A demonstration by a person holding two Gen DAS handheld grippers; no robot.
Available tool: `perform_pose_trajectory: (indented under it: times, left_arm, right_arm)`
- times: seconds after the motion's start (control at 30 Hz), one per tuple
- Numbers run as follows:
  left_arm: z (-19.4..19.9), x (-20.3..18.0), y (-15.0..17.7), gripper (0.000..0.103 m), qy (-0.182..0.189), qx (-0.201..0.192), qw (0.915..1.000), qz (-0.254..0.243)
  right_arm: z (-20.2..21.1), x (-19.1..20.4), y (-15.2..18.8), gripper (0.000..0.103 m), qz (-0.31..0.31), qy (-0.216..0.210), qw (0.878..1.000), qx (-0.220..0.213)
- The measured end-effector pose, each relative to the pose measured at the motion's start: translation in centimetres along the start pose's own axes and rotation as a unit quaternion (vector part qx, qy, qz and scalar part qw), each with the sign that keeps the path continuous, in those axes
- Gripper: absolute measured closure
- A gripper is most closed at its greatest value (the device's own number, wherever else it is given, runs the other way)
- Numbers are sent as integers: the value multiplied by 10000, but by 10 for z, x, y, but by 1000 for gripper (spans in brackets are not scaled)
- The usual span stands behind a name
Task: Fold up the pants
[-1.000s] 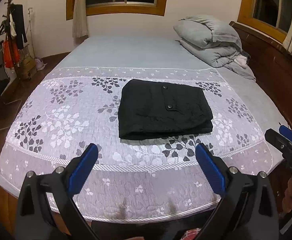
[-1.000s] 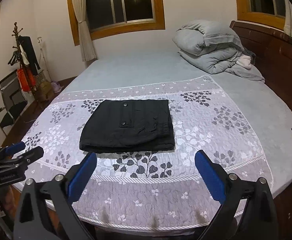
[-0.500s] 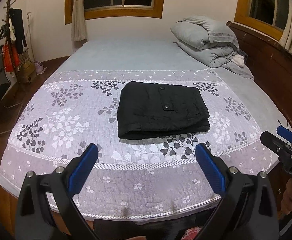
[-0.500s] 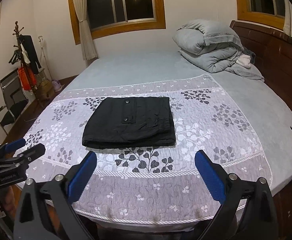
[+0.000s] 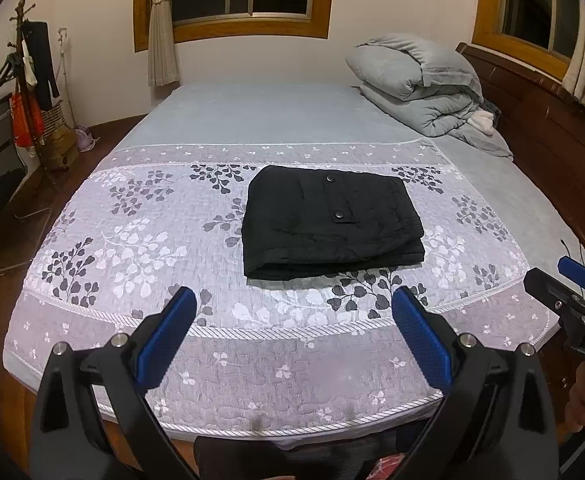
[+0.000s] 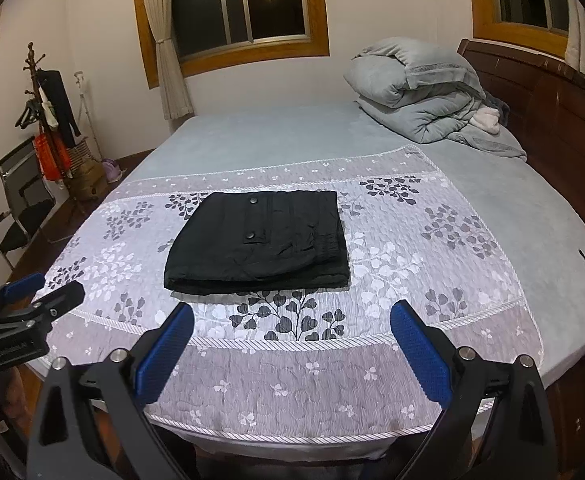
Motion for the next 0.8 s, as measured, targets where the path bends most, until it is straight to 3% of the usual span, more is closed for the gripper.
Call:
perform_pose_trajectory:
  times: [0.8]
  left_arm:
    - [2,-1,1,3,-80,-5,10000,-14]
  right_arm:
    - [-3,1,6,4,-26,-52,10000,48]
Point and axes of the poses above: each gripper's, at about its wrist camera, not at the fingertips, and z roughly against the way its jaws point, x to its left, y to its underside, the point moved 5 cm from there along -z, roughly the way its jaws point, and after that the axes turned 7 degrees about z, right-handed, at the moved point
